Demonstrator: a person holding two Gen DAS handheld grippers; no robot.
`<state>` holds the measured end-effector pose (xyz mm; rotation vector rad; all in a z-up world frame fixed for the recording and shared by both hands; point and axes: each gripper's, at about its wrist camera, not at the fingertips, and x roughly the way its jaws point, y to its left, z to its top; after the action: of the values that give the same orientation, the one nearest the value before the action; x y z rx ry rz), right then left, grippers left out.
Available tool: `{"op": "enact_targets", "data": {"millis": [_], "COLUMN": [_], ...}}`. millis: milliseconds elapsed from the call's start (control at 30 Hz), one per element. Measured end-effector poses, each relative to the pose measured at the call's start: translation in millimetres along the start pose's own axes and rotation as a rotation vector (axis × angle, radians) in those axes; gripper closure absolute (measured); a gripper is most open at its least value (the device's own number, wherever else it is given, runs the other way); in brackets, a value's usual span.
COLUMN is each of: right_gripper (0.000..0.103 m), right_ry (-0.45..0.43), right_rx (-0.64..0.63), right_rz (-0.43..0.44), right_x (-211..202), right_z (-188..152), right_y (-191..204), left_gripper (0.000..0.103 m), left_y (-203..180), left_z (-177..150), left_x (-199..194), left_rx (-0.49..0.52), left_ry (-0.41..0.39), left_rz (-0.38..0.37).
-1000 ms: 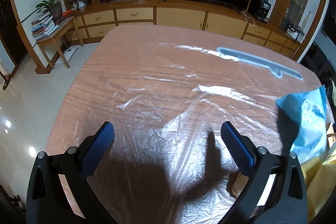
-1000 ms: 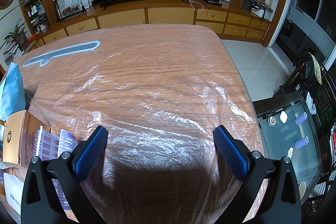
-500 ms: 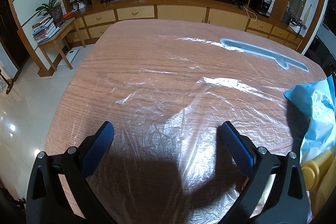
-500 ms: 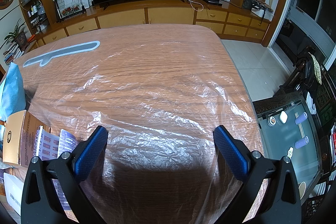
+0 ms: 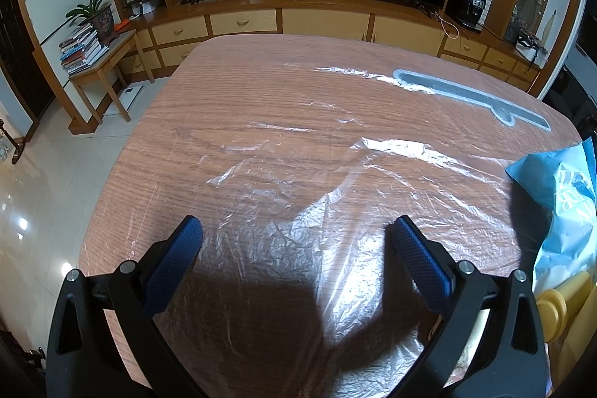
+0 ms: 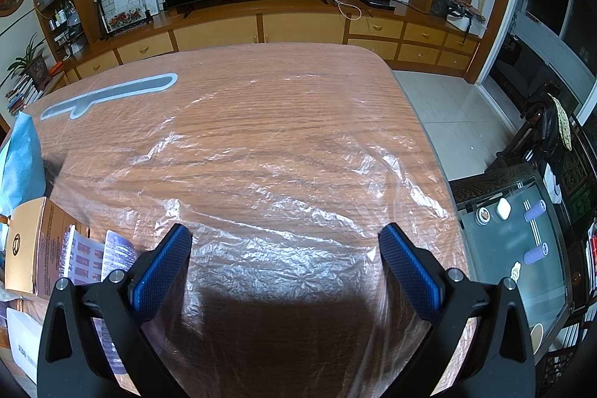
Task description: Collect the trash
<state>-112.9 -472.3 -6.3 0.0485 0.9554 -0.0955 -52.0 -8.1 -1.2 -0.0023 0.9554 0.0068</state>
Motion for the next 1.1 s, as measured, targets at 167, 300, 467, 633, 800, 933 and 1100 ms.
{"op": "enact_targets", "data": {"millis": [167,300,467,633,800,933,1100], "right_gripper": [0.004,0.004,0.004,0.004,0.004,0.004,0.005], "right_ry": [-0.030,-0.069,-0.113,-0.117,-0.086,-0.021,0.037], "right_rx": [0.041,0.065,0.059,-0.015,-0.090,-0.154,-0.138], "right_rz": [-0.009,-0.006,0.057,0.124,0.159,0.124,0.116], "right_x": [-10.7,-29.7,-65.8,-91.2,-95.1,-76.8,-51.0], "right_z": [10.0,15.5,11.5,-5.6,-22.3,-31.7,-35.2], "right_y": [-16.7,-19.5,-10.2,13.2,38.6,61.6,72.8], "left_gripper": [0.002,0.002,0.002,0.001,0.001,0.001,0.001], "left_y": [8.8,15.3,11.7,-20.2,-54.7,-92.3,-128.6], "left_z": [1.4,8.1,20.7,11.9,-12.9,-33.5,-46.0], "left_x": [-5.4,-19.0,-66.2,-131.9,-173.8,-171.3,-141.2], "left_rx": [-0.047,-0.068,-0.017,0.185,0.346,0.457,0.530], "left_ry": [-0.012,-0.046,-0.149,-0.262,-0.285,-0.250,-0.174], "left_rz": [-0.015,-0.019,-0.054,-0.162,-0.331,-0.378,-0.382]}}
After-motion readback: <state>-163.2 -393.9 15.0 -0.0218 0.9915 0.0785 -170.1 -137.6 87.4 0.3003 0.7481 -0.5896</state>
